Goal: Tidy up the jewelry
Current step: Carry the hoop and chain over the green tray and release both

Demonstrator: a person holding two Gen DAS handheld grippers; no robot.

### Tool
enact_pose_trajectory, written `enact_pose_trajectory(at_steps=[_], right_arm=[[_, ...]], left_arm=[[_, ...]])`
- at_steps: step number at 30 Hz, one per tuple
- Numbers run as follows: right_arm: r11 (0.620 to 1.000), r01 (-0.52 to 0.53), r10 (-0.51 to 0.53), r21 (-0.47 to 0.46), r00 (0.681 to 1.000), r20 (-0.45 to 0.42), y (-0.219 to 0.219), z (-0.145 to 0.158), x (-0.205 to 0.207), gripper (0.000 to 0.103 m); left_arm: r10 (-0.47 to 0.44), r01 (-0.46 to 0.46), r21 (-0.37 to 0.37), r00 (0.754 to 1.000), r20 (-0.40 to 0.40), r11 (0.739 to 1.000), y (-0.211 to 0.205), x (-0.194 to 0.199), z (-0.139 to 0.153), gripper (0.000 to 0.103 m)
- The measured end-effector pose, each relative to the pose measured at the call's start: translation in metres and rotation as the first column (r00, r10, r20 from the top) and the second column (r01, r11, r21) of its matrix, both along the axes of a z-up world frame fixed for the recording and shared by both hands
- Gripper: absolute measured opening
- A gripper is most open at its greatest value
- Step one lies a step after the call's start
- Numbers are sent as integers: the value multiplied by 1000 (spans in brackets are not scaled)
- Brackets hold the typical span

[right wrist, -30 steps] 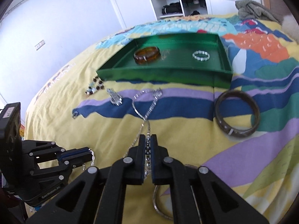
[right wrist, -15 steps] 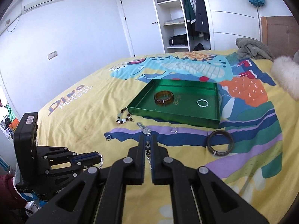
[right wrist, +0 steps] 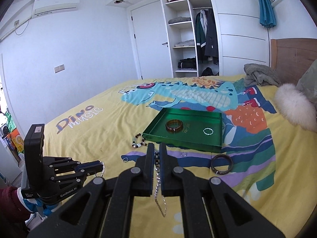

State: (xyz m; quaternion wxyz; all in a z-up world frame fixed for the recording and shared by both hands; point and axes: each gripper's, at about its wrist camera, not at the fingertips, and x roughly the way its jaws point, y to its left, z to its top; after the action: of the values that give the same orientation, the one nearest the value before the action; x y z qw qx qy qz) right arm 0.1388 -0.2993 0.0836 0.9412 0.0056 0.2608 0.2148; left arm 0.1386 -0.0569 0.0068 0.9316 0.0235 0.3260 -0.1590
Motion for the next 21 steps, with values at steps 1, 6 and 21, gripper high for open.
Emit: enact_pose_trajectory(at_steps=[1,6,21], right_arm=[[1000,3,-3,-3,1000,5,1,3,4,4],[999,30,-30,-21,999,21,5,15,48,4],[993,118,-118,-2,993,4,12,-12,239,4]], left_arm=[[5,-5,-2,1000,-1,1000,1,6,1,4],[23,-23,-2,1000,-5,1000,3,57,10,4],[128,-120,64,984,-128,991,-11,267,-38,4]])
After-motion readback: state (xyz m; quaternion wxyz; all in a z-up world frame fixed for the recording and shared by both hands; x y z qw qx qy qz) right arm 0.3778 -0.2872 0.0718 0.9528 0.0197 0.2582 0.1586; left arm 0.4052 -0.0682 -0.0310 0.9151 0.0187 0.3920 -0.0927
